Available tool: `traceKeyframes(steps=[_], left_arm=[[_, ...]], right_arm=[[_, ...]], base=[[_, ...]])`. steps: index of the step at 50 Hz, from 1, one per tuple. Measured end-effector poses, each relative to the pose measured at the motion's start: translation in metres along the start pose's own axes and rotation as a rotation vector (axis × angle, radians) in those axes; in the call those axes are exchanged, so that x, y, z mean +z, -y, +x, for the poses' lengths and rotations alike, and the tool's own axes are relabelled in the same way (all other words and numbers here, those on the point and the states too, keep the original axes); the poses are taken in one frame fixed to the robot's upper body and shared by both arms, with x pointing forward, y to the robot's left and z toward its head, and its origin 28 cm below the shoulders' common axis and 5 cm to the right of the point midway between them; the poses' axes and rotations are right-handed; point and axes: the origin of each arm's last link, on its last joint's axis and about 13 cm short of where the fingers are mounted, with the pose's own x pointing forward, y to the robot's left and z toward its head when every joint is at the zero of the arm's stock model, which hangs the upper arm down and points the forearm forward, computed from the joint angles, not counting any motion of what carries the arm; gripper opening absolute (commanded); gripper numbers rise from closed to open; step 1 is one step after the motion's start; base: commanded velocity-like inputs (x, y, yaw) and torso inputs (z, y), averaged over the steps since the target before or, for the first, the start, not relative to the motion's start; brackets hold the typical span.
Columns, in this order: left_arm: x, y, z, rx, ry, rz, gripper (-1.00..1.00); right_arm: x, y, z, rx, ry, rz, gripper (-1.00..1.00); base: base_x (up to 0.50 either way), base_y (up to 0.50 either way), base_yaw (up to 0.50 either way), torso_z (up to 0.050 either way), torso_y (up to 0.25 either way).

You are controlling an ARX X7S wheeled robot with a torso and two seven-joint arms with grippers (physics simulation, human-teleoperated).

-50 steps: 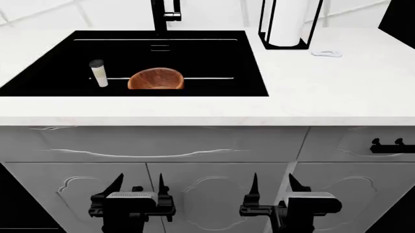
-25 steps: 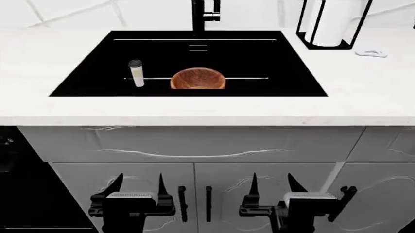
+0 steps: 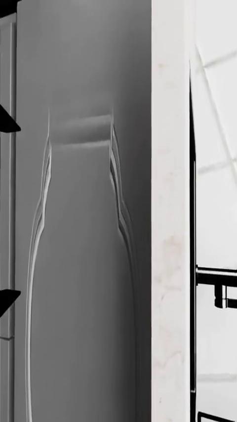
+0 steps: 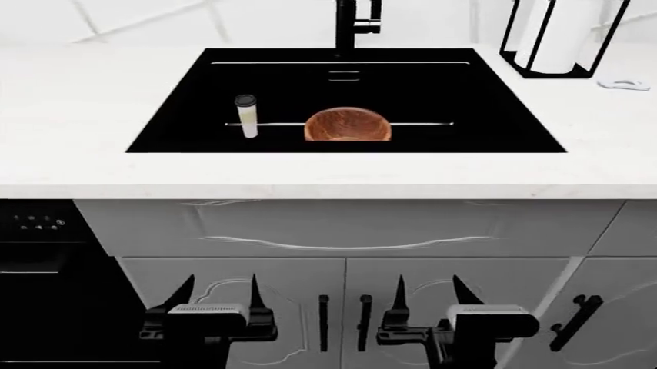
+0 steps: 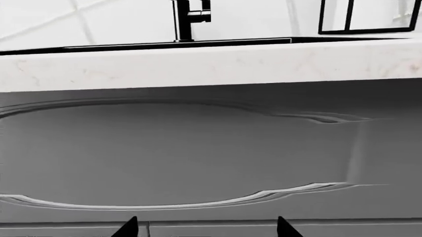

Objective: Pick the cup and bowl from the sink and place them on the counter for drying.

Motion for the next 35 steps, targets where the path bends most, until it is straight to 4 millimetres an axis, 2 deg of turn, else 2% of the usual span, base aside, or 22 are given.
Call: traceKeyframes(steps=[8,27,31,35], left_arm=[[0.000,-0.001,0.000,0.003,0.000,0.001,1.00],[0.001,-0.001,0.000,0.009,0.004,-0.006,1.00],[0.009,-0.003,-0.001,0.023,0.033,-0.020,1.00],[0.033,-0.011,-0.001,0.070,0.109,-0.064,1.00]], right_arm=[[-0.001,-0.001,0.000,0.006,-0.002,-0.001,1.00],[-0.002,0.000,0.001,0.008,-0.004,-0.001,1.00],[-0.002,-0.001,0.001,0.007,-0.005,0.002,1.00],[-0.001,-0.001,0.001,0.004,-0.005,0.007,1.00]], base=[[0.00,0.40,0.00,0.000,0.000],[0.00,0.00,0.00,0.000,0.000],[0.00,0.00,0.00,0.000,0.000],[0.00,0.00,0.00,0.000,0.000]])
